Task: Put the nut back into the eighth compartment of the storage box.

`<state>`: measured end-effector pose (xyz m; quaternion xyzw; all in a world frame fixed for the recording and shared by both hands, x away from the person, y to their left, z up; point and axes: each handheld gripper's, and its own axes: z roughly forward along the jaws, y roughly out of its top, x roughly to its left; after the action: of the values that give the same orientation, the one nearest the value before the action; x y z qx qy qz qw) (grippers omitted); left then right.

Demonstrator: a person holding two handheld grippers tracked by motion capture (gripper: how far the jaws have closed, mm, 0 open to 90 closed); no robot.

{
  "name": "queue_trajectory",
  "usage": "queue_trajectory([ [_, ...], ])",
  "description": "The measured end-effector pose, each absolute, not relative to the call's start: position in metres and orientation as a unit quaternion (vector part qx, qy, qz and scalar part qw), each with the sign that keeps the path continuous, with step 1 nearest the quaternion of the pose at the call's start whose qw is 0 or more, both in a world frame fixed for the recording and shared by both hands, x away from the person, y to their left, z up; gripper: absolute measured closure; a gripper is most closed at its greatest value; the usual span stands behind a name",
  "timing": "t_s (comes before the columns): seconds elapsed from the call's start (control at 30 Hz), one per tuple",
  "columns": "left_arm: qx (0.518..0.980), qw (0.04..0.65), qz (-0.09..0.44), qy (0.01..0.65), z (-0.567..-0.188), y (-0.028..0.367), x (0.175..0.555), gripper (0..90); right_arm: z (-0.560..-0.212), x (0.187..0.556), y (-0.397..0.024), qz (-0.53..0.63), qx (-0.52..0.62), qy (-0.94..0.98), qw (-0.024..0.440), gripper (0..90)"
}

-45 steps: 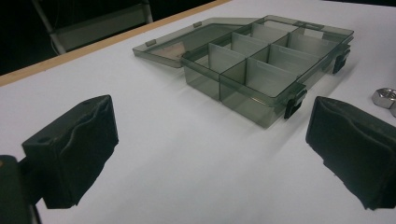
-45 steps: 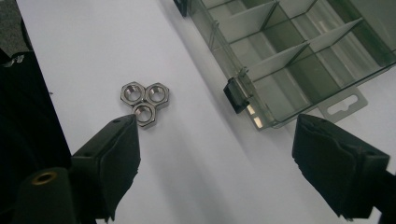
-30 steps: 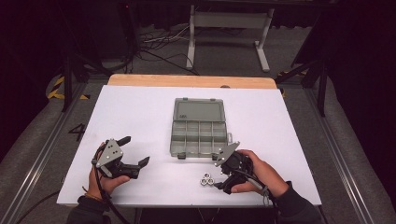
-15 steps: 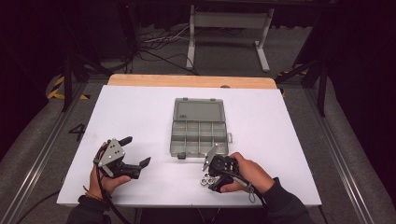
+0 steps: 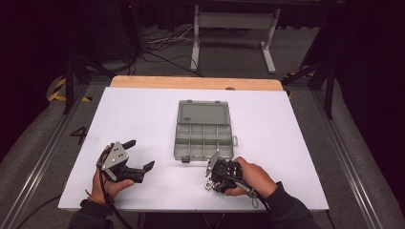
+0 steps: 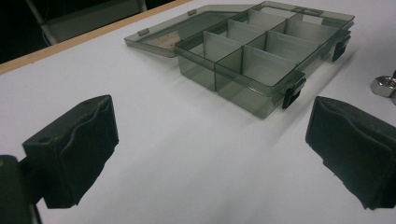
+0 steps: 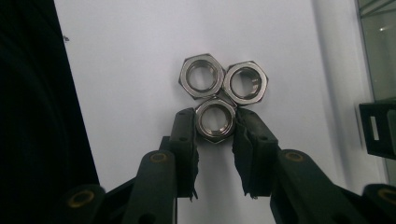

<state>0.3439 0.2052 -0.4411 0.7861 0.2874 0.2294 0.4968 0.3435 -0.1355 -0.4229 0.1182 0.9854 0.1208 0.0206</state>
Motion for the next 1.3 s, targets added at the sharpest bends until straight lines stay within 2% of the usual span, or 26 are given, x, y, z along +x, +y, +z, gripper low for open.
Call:
queue_trajectory([
  [0.33,0.785,0.499,0.23,0.286,-0.441,0.206,0.344,2.9,-0.417,0.344,-0.144,0.134,0.115,0.984,0.024,70.2],
  [0.63,0.781,0.503,0.237,0.285,-0.439,0.207,0.342,2.9,-0.389,0.351,-0.165,0.17,0.135,0.975,0.054,70.2],
  [0.9,0.778,0.509,0.236,0.282,-0.439,0.208,0.341,2.9,-0.364,0.373,-0.18,0.195,0.156,0.964,0.089,70.2],
  [1.3,0.776,0.514,0.236,0.277,-0.439,0.207,0.34,2.8,-0.35,0.4,-0.186,0.187,0.182,0.96,0.104,70.2],
])
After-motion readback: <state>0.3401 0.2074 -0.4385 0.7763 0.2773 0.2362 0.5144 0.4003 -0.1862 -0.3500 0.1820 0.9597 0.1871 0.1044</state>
